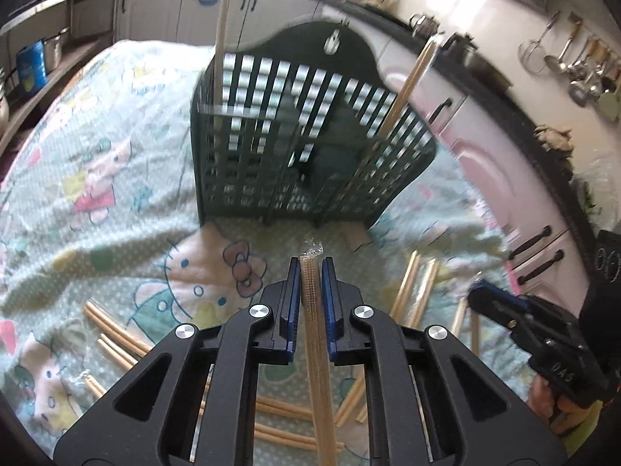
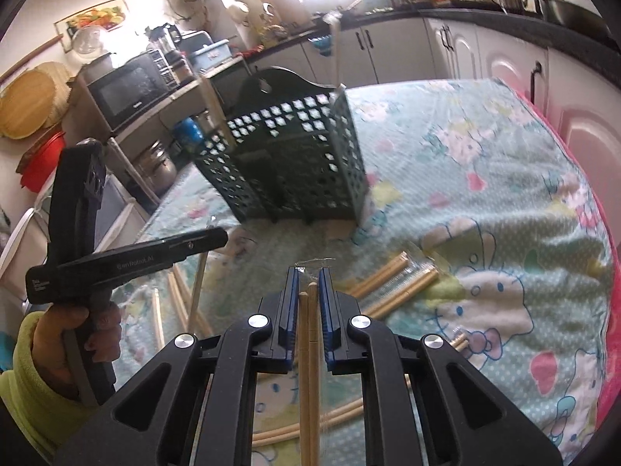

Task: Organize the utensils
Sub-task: 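Lift the chopsticks upright and lower both tools into the green basket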

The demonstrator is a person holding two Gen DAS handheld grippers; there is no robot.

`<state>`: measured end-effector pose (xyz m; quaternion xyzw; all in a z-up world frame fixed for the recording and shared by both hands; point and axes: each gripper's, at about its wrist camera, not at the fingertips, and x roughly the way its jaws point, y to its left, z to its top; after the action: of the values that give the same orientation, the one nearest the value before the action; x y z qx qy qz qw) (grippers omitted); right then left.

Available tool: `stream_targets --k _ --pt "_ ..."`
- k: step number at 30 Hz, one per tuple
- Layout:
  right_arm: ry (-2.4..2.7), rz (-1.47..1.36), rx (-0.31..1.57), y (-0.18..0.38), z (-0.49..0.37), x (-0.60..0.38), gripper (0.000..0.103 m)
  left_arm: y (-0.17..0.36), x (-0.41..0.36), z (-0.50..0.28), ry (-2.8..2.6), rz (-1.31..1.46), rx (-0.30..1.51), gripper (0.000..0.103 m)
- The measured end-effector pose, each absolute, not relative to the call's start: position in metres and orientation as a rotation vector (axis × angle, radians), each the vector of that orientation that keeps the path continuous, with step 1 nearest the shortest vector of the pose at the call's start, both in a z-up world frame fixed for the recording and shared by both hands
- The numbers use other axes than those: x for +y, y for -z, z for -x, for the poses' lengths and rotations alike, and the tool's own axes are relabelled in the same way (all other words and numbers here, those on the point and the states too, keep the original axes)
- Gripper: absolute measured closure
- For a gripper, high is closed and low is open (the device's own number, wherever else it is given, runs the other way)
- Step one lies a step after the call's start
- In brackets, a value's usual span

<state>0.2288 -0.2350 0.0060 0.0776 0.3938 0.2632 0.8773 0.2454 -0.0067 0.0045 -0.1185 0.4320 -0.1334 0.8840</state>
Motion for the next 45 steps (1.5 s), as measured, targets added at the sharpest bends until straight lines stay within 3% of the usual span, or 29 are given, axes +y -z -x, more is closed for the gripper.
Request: stream_targets --k 24,45 --pt "-0.638 -0.103 0.57 -0.104 -0.191 -0.201 0.094 -0.104 0.02 -0.208 0.306 0.272 0.634 0.1" --pt "-0.619 -0.156 0.415 -0.164 -0.224 -0.197 0.094 -0.176 0.028 -0.237 0.248 0.242 0.46 0.1"
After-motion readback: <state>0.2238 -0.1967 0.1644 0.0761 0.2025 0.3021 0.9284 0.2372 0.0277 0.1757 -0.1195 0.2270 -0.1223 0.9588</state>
